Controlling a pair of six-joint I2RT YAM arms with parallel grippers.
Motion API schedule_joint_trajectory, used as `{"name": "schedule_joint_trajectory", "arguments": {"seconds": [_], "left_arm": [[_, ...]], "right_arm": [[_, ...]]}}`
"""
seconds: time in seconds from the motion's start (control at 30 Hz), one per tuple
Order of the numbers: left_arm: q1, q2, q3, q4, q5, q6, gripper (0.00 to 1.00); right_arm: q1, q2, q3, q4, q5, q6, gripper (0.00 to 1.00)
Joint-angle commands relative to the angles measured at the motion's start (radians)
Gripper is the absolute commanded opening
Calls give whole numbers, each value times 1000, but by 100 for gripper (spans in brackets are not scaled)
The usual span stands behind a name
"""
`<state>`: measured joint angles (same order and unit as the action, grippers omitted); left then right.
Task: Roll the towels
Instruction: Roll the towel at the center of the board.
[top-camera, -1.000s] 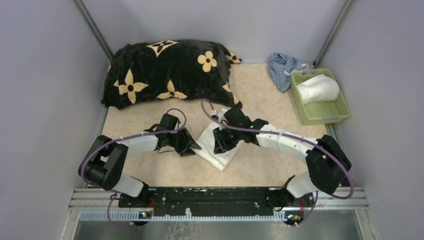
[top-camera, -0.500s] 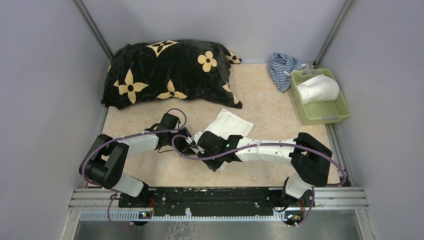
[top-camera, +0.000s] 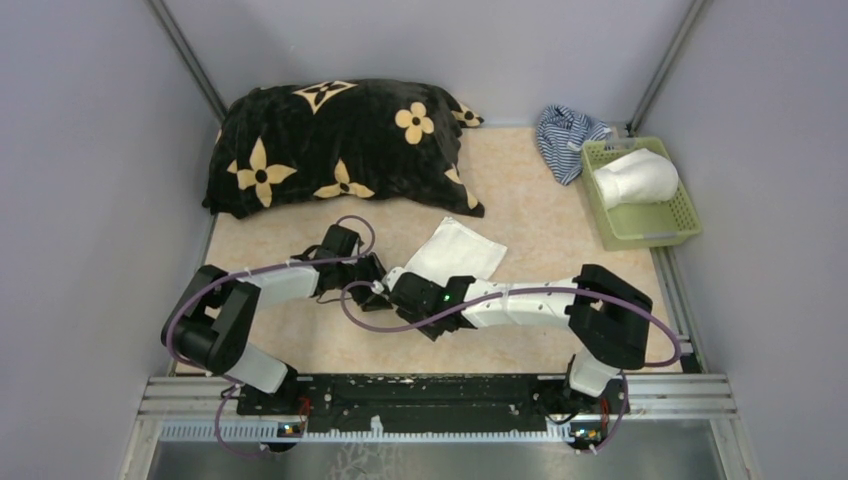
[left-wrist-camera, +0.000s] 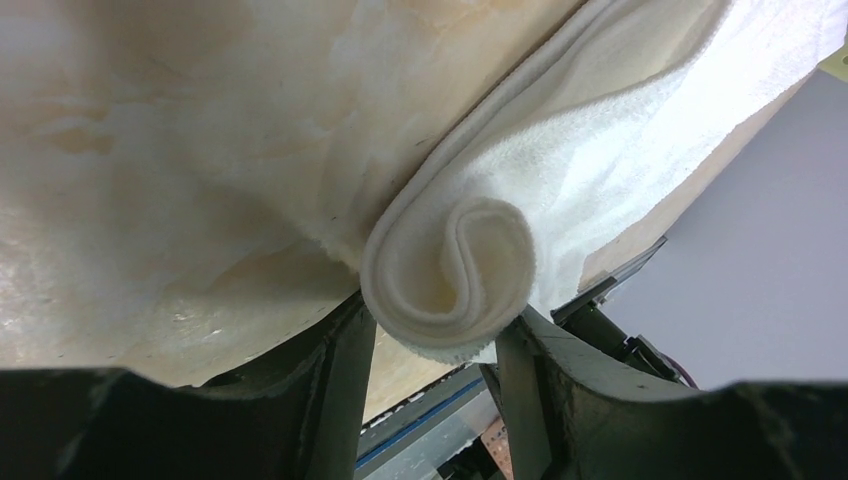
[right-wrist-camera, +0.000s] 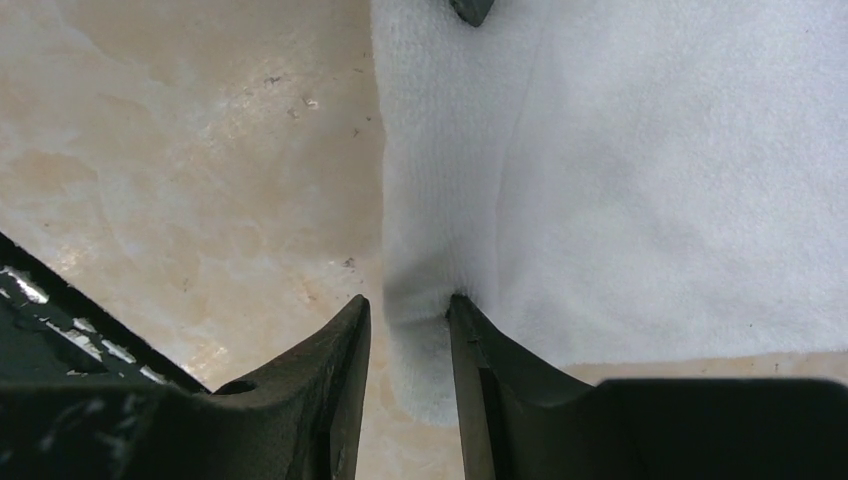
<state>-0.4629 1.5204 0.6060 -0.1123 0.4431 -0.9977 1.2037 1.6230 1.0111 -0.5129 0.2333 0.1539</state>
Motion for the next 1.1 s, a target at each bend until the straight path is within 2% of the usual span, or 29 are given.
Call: {"name": "schedule_joint_trajectory", "arguments": {"seconds": [0.0,0.23,0.5,0.57,0.63,0.77,0.8,1.07], "left_arm": [[-2,64,-22,-69,-125,52,56],[-2,90,-13,-84,-143,67,60],[3,155,8,-112,-205,127,59],[9,173,15,-116,-205,147,58],[16,178,22,-125,-205,163,56],[29,136,27,-159,-220,188,55],[33,119,28,-174,-226,195,55],[68,-83,31,-305,-266,221,67]], "right_arm": [[23,49,14,5,88,-26,36],[34,147,-24,4,161,-43,38],[34,238,-43,-34,242,-31,40],[34,251,-44,-35,221,-29,37],[34,253,-42,-33,188,-30,29],[32,216,-40,-10,52,-44,4],[27,194,-37,0,-8,-50,0],[-123,41,-32,128,-594,-35,0]]}}
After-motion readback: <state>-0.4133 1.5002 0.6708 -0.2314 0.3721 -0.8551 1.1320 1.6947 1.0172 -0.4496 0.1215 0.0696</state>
